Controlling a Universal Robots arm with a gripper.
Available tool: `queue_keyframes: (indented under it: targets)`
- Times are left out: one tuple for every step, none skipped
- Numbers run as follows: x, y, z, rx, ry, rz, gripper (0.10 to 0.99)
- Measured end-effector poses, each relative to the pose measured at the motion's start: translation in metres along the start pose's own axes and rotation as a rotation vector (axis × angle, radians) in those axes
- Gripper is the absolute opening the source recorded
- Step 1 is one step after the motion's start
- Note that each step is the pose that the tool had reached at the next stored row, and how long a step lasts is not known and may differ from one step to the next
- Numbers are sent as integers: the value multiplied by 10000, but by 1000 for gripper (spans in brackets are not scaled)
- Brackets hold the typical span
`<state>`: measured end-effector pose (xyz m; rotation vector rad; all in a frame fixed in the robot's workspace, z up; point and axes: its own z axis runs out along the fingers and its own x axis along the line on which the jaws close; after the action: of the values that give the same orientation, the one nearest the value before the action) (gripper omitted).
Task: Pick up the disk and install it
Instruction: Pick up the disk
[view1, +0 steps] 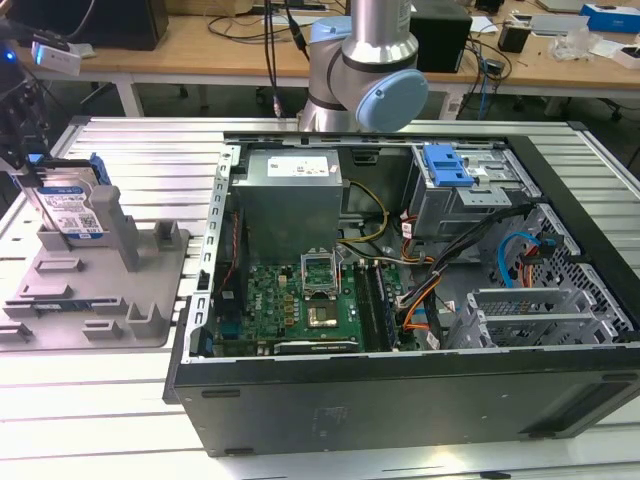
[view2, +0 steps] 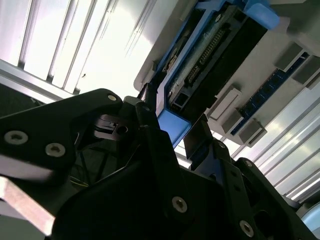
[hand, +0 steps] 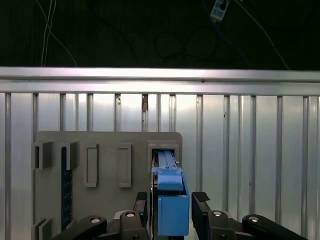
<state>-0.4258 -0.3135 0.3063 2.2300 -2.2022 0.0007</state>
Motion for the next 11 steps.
queue_keyframes:
  targets:
    - [0, 0, 2, -1, 7, -7, 482]
    - [0, 0, 4, -1, 17, -23, 482]
    - [0, 0, 4, -2, 18, -36, 482]
    - [0, 0, 5, -1, 18, -38, 482]
    - [0, 0, 5, 0, 18, -39, 482]
    - [0, 0, 5, 0, 18, -40, 482]
    - [0, 0, 5, 0, 18, -40, 482]
    - [0, 0, 7, 1, 18, -43, 482]
    - [-1, 0, 9, 1, 18, -47, 482]
    - [0, 0, 12, 0, 18, -57, 482]
    - [0, 0, 14, 0, 18, -64, 482]
